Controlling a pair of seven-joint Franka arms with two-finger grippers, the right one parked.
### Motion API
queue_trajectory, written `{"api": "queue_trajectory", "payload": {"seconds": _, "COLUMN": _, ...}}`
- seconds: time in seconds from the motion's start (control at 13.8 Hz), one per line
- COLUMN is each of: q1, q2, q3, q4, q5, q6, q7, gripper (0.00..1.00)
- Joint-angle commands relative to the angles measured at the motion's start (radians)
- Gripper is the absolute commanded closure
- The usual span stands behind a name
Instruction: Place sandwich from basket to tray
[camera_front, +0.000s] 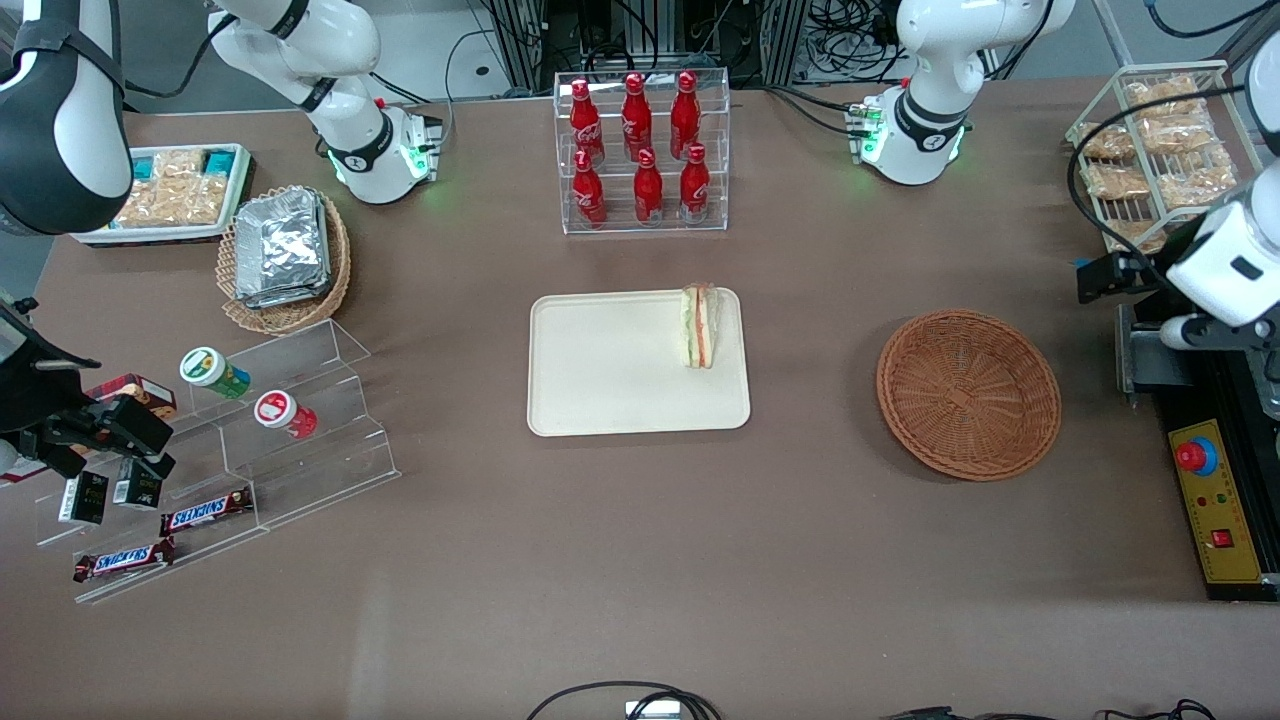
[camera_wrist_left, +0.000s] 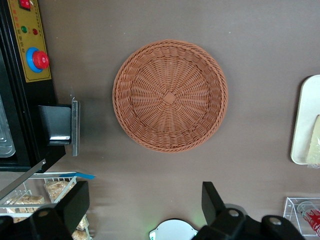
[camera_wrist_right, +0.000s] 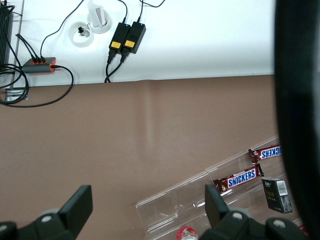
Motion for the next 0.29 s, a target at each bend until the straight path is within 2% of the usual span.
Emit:
{"api": "queue_trajectory", "payload": {"seconds": 0.0, "q1": -0.064, "q2": -0.037, "q3": 0.031, "q4": -0.008, "q5": -0.014, "q6": -0.014, "q7": 0.008, "gripper": 0.01}}
{"api": "queue_trajectory", "payload": {"seconds": 0.22, "q1": -0.076, "q2": -0.046, "q3": 0.031, "q4": -0.006, "q5": -0.017, "q6": -0.016, "q7": 0.007, "gripper": 0.01}}
